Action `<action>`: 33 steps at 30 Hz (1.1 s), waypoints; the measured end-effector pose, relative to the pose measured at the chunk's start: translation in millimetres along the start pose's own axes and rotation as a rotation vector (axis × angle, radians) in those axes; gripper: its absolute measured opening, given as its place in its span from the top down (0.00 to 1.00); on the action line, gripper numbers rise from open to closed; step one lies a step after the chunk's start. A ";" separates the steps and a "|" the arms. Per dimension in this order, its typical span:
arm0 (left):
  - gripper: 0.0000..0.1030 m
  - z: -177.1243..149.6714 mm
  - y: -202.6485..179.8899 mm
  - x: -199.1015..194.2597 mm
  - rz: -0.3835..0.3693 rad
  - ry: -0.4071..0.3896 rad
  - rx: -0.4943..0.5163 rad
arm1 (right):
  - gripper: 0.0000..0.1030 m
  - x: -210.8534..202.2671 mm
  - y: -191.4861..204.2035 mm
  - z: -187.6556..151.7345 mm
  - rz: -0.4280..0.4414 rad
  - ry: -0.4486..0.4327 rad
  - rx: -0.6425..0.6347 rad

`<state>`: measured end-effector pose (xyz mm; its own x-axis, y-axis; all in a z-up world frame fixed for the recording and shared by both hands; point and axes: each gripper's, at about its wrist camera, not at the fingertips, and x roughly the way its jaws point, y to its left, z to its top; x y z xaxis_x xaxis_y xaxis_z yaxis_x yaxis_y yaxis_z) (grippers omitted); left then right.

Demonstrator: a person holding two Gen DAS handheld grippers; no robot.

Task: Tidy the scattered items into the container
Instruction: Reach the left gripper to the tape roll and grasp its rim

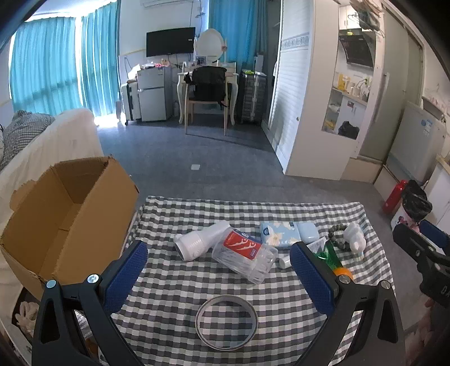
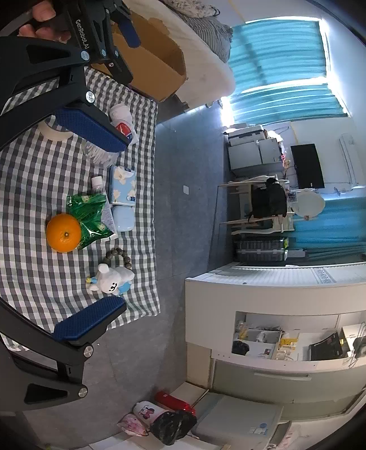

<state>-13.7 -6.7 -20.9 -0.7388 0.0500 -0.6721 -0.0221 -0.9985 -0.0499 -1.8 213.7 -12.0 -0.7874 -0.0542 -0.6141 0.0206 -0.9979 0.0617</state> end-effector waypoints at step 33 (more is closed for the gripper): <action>0.13 -91.5 32.6 77.7 0.025 0.230 0.036 | 0.00 54.4 4.8 -55.6 0.060 0.123 -0.027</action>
<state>-10.2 -33.4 -142.3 -0.5661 0.0252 -0.8240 -0.0327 -0.9994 -0.0081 -10.3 204.0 -88.9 -0.7028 -0.1161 -0.7018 0.0830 -0.9932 0.0811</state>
